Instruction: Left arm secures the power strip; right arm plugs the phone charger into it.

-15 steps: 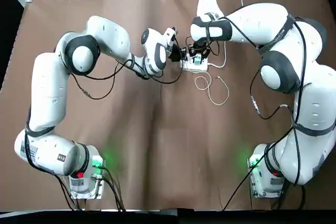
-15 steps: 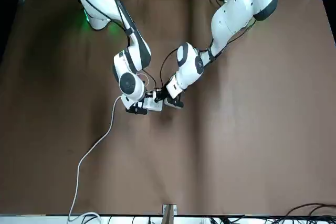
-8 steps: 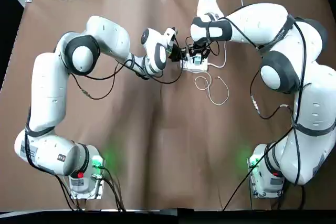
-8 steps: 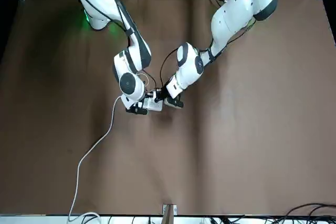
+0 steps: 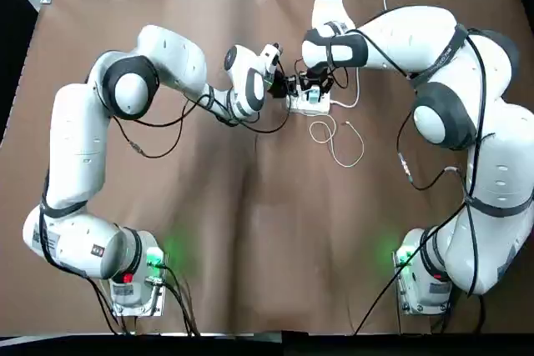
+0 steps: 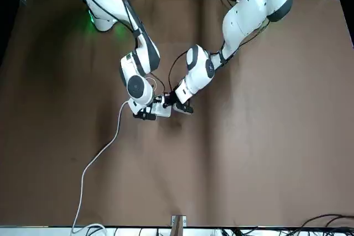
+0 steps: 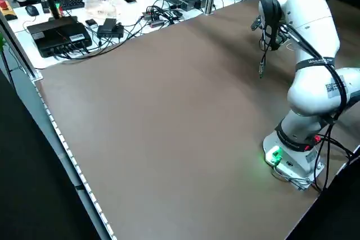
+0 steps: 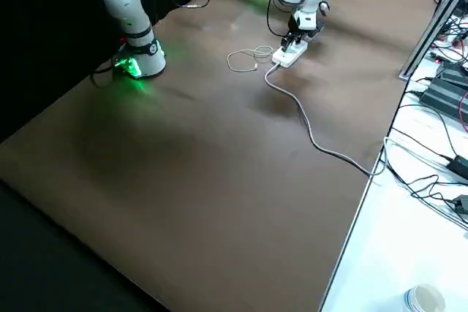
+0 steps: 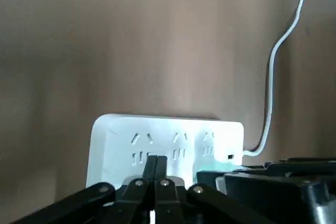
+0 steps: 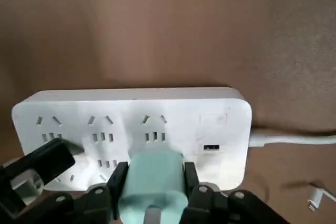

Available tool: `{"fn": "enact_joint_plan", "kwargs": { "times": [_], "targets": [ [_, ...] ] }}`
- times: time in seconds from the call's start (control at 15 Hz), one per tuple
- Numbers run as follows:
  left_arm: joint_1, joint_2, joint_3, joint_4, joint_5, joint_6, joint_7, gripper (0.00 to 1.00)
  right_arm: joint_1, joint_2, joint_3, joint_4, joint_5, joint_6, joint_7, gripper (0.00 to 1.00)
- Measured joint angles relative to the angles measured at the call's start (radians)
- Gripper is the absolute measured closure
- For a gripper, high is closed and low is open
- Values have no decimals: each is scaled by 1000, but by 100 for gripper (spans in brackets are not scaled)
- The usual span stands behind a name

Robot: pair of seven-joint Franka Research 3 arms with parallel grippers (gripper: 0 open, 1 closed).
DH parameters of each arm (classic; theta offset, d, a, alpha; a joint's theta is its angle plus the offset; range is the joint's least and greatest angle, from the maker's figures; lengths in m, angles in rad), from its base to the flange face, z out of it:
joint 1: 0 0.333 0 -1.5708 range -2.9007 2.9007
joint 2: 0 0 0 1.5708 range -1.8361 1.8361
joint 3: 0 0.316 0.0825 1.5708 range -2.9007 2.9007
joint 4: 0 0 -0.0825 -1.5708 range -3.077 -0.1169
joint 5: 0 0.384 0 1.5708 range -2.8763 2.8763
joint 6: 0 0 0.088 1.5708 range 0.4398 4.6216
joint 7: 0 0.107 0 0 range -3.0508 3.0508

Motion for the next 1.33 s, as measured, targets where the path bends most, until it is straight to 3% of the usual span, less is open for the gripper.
{"fn": "enact_joint_plan", "kwargs": {
  "times": [1.27, 1.33],
  "targets": [
    [0, 0, 0, 0, 0, 0, 0, 99, 16, 6, -8, -3, -14, 12, 16, 52],
    [0, 0, 0, 0, 0, 0, 0, 99, 16, 9, -8, -3, -14, 3, 16, 47]
  ]
}}
